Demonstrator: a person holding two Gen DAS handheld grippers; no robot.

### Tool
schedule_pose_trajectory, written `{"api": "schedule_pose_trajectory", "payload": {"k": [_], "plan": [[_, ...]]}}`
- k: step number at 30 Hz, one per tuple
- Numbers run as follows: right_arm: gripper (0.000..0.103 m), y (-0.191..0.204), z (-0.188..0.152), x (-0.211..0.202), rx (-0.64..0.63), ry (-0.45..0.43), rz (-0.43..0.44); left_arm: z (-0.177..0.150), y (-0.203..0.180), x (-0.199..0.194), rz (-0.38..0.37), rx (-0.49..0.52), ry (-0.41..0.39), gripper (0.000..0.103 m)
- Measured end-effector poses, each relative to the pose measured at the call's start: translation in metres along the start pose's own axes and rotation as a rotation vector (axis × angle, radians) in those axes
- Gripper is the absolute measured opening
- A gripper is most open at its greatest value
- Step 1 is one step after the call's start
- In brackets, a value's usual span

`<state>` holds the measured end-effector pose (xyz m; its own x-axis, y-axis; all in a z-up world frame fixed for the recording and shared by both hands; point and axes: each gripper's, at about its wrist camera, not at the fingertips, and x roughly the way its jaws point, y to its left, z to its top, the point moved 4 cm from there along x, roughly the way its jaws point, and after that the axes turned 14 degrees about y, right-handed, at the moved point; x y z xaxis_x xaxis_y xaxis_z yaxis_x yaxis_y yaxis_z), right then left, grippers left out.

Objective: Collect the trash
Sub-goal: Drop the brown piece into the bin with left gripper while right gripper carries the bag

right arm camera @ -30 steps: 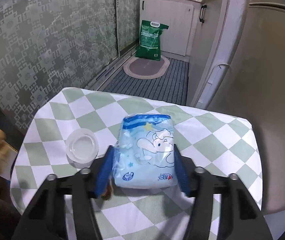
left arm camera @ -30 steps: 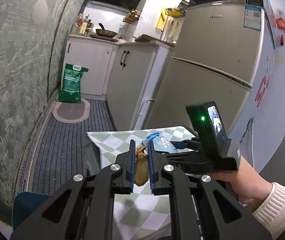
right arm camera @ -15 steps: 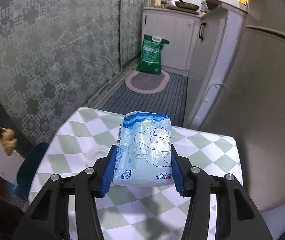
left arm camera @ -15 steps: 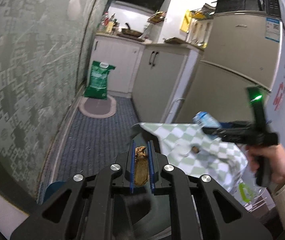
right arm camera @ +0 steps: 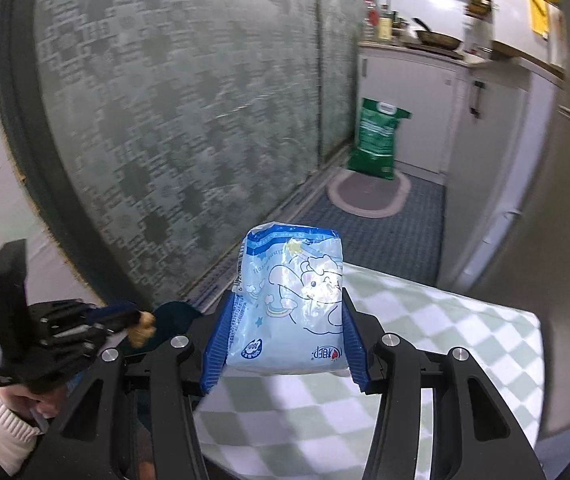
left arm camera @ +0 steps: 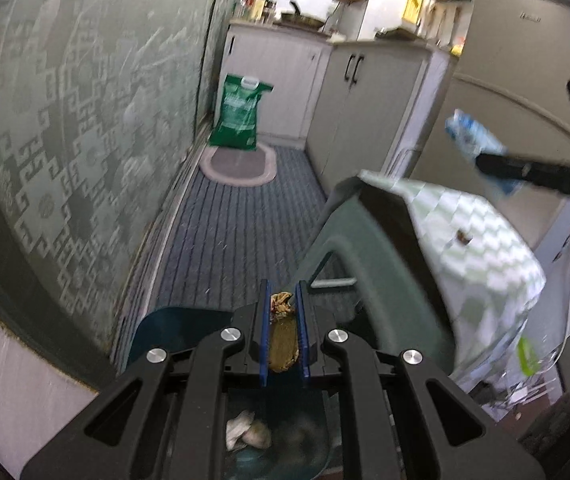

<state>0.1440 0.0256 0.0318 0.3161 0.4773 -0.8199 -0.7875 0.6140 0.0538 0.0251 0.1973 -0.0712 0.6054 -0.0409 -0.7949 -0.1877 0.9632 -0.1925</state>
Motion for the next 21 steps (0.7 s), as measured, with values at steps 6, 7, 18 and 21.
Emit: {"api": "schedule_pose_trajectory", "payload": {"k": [6,7,18,21], "plan": [[0.051,0.034,0.005,0.016,-0.058,0.029,0.043,-0.026,0.007,0.030,0.016,0.011,0.121,0.013],[0.051,0.041,0.006,0.020,-0.071,0.038,0.049,-0.031,0.007,0.035,0.021,0.018,0.141,0.013],[0.051,0.083,0.016,0.049,-0.138,0.082,0.088,-0.074,0.002,0.073,-0.038,0.058,0.296,0.014],[0.051,0.093,0.017,0.058,-0.153,0.100,0.095,-0.082,-0.001,0.074,-0.048,0.090,0.313,0.034]]}}
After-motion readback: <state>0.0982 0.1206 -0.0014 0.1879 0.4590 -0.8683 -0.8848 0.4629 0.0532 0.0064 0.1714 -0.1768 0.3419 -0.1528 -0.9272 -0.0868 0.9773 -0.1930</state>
